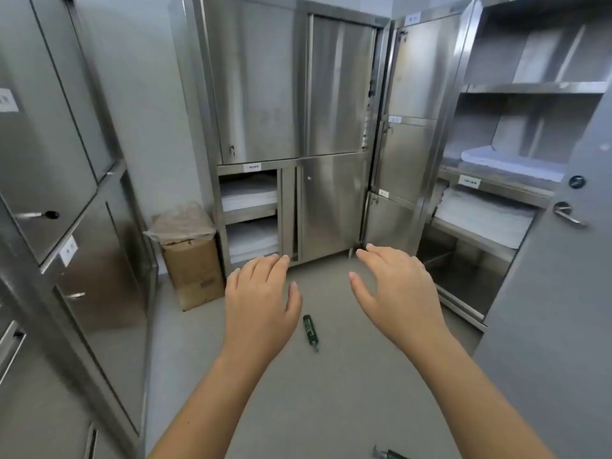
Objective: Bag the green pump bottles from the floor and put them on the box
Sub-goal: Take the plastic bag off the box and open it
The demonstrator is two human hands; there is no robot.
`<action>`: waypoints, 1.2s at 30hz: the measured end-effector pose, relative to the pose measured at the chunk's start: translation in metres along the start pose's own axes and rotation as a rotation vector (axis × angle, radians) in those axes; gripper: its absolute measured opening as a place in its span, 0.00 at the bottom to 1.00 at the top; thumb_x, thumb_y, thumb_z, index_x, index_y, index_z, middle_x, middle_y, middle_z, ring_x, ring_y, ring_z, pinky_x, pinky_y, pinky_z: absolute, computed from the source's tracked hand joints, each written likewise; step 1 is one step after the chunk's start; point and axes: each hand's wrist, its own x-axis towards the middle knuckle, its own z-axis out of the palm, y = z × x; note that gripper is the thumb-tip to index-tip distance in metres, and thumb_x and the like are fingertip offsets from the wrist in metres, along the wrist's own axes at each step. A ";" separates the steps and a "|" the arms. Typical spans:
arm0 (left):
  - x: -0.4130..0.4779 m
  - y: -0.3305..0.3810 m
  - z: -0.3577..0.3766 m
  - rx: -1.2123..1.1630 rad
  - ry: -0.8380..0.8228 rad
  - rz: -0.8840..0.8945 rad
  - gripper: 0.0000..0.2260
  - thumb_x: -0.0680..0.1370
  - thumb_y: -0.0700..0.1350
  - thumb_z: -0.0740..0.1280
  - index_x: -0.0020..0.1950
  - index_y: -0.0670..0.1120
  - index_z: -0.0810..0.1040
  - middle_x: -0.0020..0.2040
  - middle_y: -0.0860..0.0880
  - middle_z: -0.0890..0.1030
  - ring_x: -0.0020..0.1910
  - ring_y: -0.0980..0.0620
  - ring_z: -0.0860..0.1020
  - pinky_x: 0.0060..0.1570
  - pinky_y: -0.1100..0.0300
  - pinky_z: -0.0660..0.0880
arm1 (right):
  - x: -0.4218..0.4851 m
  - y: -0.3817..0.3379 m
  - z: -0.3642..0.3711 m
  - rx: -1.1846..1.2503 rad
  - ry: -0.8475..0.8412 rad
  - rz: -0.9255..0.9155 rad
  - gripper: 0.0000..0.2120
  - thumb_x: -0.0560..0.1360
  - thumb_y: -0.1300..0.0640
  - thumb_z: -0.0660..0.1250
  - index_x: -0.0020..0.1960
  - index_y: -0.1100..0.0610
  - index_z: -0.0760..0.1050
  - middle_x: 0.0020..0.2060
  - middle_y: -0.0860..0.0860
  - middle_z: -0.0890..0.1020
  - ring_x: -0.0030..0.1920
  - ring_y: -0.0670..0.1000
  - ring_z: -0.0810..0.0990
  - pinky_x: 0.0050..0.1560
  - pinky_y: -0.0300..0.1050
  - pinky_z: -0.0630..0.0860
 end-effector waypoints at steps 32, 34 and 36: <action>0.127 -0.330 0.180 0.025 -0.175 -0.513 0.19 0.73 0.47 0.57 0.59 0.41 0.76 0.57 0.44 0.80 0.58 0.43 0.76 0.59 0.48 0.69 | 0.206 -0.128 0.372 0.267 -0.248 -0.153 0.16 0.68 0.53 0.65 0.52 0.59 0.80 0.50 0.55 0.84 0.50 0.56 0.82 0.53 0.61 0.75; 0.206 -0.351 0.242 0.023 -0.208 -0.574 0.20 0.73 0.47 0.56 0.62 0.42 0.75 0.60 0.46 0.78 0.61 0.45 0.74 0.61 0.50 0.66 | 0.292 -0.096 0.439 0.293 -0.290 -0.170 0.16 0.68 0.53 0.65 0.52 0.59 0.80 0.50 0.55 0.84 0.50 0.56 0.82 0.53 0.60 0.75; 0.228 -0.364 0.250 0.014 -0.264 -0.597 0.21 0.74 0.48 0.55 0.63 0.43 0.73 0.62 0.47 0.77 0.63 0.46 0.72 0.63 0.51 0.64 | 0.319 -0.094 0.460 0.301 -0.331 -0.201 0.16 0.68 0.52 0.65 0.53 0.58 0.79 0.52 0.54 0.83 0.52 0.57 0.82 0.55 0.60 0.74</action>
